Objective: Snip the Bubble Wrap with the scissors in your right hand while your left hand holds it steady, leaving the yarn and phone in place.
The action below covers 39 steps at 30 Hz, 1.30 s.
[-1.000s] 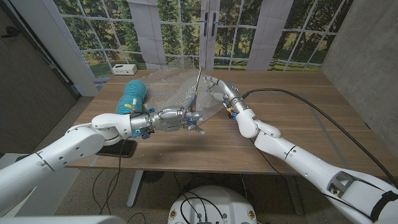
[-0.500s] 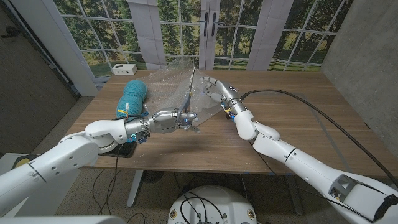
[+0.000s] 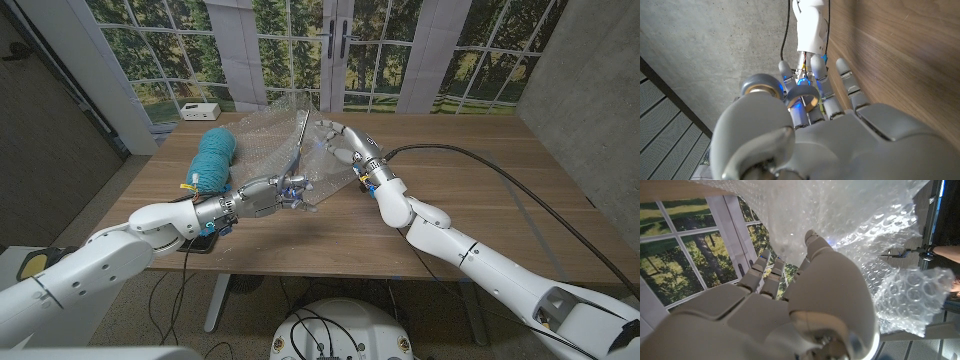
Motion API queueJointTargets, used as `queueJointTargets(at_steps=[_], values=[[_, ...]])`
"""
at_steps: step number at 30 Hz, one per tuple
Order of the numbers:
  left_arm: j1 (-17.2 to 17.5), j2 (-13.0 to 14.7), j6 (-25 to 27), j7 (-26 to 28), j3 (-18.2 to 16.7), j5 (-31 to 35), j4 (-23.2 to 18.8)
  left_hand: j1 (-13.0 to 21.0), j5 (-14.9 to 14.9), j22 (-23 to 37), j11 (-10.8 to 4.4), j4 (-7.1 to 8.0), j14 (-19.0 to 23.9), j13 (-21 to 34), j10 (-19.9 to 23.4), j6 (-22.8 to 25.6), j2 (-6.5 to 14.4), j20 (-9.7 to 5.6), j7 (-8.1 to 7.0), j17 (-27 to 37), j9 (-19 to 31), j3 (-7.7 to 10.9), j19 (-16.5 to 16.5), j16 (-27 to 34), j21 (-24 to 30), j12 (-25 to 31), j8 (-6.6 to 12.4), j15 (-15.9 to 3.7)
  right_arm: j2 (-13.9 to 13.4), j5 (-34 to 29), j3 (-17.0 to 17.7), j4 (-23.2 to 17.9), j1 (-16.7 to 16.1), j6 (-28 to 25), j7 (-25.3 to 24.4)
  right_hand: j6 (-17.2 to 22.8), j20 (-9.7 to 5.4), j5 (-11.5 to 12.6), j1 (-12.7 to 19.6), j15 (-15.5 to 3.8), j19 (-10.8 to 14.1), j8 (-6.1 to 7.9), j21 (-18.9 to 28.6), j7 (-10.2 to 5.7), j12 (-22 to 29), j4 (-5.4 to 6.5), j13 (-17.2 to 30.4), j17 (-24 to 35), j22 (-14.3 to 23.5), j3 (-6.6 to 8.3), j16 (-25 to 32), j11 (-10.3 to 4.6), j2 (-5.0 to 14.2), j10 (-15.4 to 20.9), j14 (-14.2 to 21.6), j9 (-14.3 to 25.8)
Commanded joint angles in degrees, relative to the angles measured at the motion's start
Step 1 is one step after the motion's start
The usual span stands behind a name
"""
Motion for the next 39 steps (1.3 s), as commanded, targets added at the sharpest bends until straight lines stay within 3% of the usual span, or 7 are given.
queueJointTargets(at_steps=[1,3,10,11,19,29,39], values=[[-0.33,-0.57,-0.40,-2.59,0.56,1.32,0.63,-4.87,0.67,-1.10,-1.53,1.09,-0.76,-1.06,0.45,-7.14,-3.60,0.26,2.84,-0.10,-2.13,-2.84,-0.73,-1.50,-0.71,-1.46,-3.74,-7.08,0.17,0.01,0.60,-0.46,-0.48,0.61,0.23,0.42,0.31,-0.04,0.35,-10.98,-0.05,0.27,0.02,-0.10,0.40,-0.03,0.15,0.33,0.15,-0.23,-0.38,-0.15,-0.08,-0.03,0.56,0.18],[-0.81,-0.61,-0.38,-3.13,0.98,1.66,0.81,-7.12,0.96,-1.75,-0.76,1.68,-0.62,-1.79,-0.32,-12.04,-5.33,0.72,2.89,-0.49,-3.56,-4.28,-1.17,-2.44,-1.14,-2.39,-5.14,-6.36,0.25,0.05,0.64,-0.32,-0.44,0.73,0.24,0.41,0.29,-0.03,0.34,-10.98,-0.05,0.26,0.02,-0.10,0.38,-0.02,0.13,0.35,0.15,-0.23,-0.40,-0.16,-0.07,-0.06,0.55,0.18],[-2.55,-0.33,0.07,-4.53,2.26,2.68,1.35,-10.67,1.52,-2.67,0.25,2.83,-1.76,-2.37,-1.13,-16.52,-8.00,1.44,3.58,-0.31,-5.81,-6.68,-1.77,-3.85,-1.83,-3.36,-4.87,-5.21,0.33,0.05,0.78,0.01,-0.29,0.90,0.32,0.40,0.27,-0.02,0.26,-10.97,-0.12,0.26,0.00,-0.09,0.41,0.03,0.07,0.42,0.15,-0.25,-0.48,-0.16,-0.02,-0.05,0.48,0.18],[-2.78,-0.20,0.10,-4.67,2.42,2.95,1.40,-11.69,1.78,-2.95,0.80,3.11,-2.03,-2.39,-1.78,-18.08,-9.07,1.70,3.61,-0.18,-6.59,-7.59,-2.10,-4.17,-2.12,-3.69,-4.91,-4.70,0.36,0.03,0.78,0.08,-0.24,0.92,0.32,0.39,0.30,-0.01,0.26,-10.97,-0.12,0.26,0.01,-0.10,0.45,0.03,0.10,0.43,0.15,-0.25,-0.49,-0.17,-0.02,-0.02,0.47,0.18],[-5.20,0.36,-0.02,-7.29,4.10,4.49,2.54,-13.82,3.12,-3.86,2.87,3.76,-3.95,-2.68,-4.37,-24.66,-11.24,2.99,4.79,0.35,-9.68,-10.25,-3.56,-5.40,-3.38,-5.15,-4.94,-2.75,0.78,-0.04,0.48,0.76,0.27,0.94,0.69,0.43,0.30,0.01,0.22,-10.98,-0.18,0.28,-0.01,-0.09,0.39,0.06,-0.02,0.51,0.15,-0.25,-0.54,-0.13,0.03,-0.18,0.49,0.18],[-7.40,0.51,0.02,-9.40,5.82,5.10,4.03,-15.03,4.42,-4.46,4.14,4.03,-5.22,-3.02,-6.12,-30.55,-12.01,3.29,5.38,0.28,-12.65,-12.94,-4.35,-6.51,-4.47,-6.28,-4.82,-1.48,1.48,-0.29,-0.05,1.95,1.16,1.33,0.57,0.51,0.31,0.03,0.20,-10.98,-0.17,0.31,0.01,-0.09,0.48,0.05,-0.03,0.60,0.15,-0.26,-0.62,-0.16,0.01,-0.14,0.50,0.17],[-9.30,0.01,-0.18,-10.67,7.23,5.42,4.82,-15.15,5.14,-4.66,4.27,4.08,-5.22,-3.45,-5.97,-30.14,-11.72,3.29,4.97,0.16,-14.12,-14.04,-4.35,-6.79,-4.89,-6.62,-4.07,-1.27,1.50,-0.19,-0.11,2.26,1.55,1.34,0.79,0.67,0.32,0.05,0.16,-10.99,-0.18,0.36,0.02,-0.10,0.53,0.06,-0.12,0.73,0.15,-0.25,-0.66,-0.14,0.05,-0.14,0.59,0.17]])
